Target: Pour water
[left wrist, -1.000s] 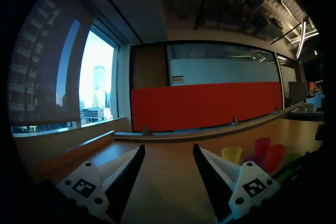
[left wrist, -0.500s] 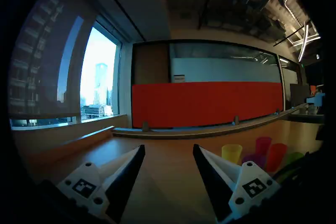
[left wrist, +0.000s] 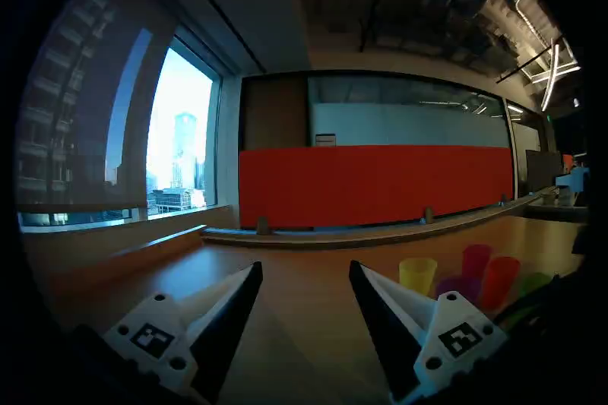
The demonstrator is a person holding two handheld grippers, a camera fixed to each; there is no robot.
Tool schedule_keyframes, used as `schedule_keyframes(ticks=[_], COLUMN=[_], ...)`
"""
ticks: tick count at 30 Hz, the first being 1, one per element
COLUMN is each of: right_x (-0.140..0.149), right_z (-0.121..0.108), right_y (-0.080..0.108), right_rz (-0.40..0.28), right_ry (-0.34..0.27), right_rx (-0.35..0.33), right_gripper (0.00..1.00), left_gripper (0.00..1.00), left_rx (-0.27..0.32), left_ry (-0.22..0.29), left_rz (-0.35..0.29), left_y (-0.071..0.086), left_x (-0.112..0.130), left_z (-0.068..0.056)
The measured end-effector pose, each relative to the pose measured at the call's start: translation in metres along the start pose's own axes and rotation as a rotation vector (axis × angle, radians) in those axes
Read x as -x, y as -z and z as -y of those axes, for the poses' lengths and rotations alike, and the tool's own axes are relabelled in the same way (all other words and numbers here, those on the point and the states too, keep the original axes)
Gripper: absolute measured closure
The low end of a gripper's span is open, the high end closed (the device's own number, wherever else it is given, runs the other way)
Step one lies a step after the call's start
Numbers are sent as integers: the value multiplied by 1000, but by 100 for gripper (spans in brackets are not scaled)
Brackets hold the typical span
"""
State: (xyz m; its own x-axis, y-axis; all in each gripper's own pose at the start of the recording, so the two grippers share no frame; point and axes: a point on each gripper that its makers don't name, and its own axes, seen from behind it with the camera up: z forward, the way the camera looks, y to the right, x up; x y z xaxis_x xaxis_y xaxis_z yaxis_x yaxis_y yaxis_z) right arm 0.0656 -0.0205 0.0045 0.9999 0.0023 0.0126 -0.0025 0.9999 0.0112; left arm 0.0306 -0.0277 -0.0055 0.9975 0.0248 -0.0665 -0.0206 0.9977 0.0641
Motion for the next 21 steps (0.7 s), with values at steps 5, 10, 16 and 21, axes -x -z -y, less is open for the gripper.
schedule_keyframes(ticks=[5,10,16,21], right_x=[1,0,-3,-4], right_z=[-3,-6,-7,-8], right_y=[0,1,2,2], right_rz=[0,-9,-25,-23], right_ry=[0,1,-3,-3], right_rx=[7,16,18,20], right_gripper=[3,3,3,3], left_gripper=[16,16,16,16], left_rx=[5,10,12,13], left_ry=[0,0,9,11], left_rz=[2,4,12,17], left_y=[1,2,3,2], left_x=[3,6,12,15], left_z=[-7,-13,-16,-17])
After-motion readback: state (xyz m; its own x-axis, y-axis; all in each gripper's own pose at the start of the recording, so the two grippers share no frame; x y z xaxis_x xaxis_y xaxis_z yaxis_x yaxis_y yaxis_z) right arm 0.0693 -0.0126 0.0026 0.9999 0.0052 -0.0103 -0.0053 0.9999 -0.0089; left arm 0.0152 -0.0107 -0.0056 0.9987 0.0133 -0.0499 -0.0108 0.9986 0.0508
